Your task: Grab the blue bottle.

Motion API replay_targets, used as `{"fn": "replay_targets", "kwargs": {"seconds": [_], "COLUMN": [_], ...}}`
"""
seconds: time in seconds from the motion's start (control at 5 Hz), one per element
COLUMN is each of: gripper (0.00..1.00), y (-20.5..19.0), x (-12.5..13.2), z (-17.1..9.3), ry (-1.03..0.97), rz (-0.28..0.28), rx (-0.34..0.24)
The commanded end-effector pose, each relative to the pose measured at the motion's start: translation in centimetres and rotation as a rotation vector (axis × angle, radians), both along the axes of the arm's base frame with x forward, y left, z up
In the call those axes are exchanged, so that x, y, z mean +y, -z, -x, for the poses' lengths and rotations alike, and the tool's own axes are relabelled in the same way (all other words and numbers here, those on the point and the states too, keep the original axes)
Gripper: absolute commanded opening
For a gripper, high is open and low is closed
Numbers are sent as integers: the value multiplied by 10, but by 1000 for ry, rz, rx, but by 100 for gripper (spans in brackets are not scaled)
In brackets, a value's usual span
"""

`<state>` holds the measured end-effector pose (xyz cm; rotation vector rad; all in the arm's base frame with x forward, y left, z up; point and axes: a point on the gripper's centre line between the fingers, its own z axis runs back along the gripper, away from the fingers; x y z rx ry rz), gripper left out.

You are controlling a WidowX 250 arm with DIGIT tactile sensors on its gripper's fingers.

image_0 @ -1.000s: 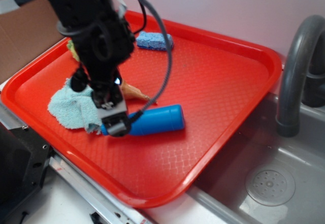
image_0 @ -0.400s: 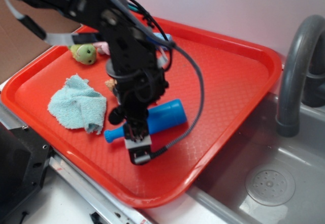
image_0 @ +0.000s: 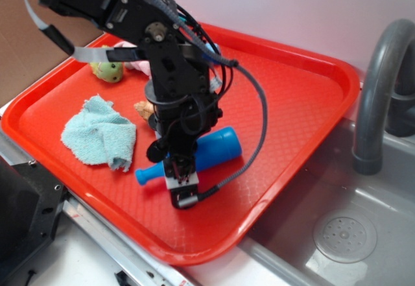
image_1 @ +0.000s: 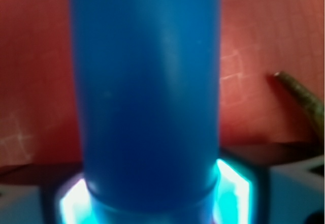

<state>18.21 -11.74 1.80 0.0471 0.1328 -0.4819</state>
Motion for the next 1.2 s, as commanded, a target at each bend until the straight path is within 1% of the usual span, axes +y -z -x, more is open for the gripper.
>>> {"fn": "replay_targets", "kwargs": {"seconds": [0.0, 0.2, 0.4, 0.6, 0.8, 1.0], "gripper": [0, 0, 0, 0, 0, 0], "y": [-36, -84, -134, -184, -202, -189], "x": [17, 39, 74, 96, 101, 101], "z": [-2, 1, 9, 22, 18, 9], "ry": [-171, -268, -355, -445, -477, -350], "rz": [105, 201, 218, 194, 143, 156], "rx": [33, -49, -131, -278, -296, -215]}}
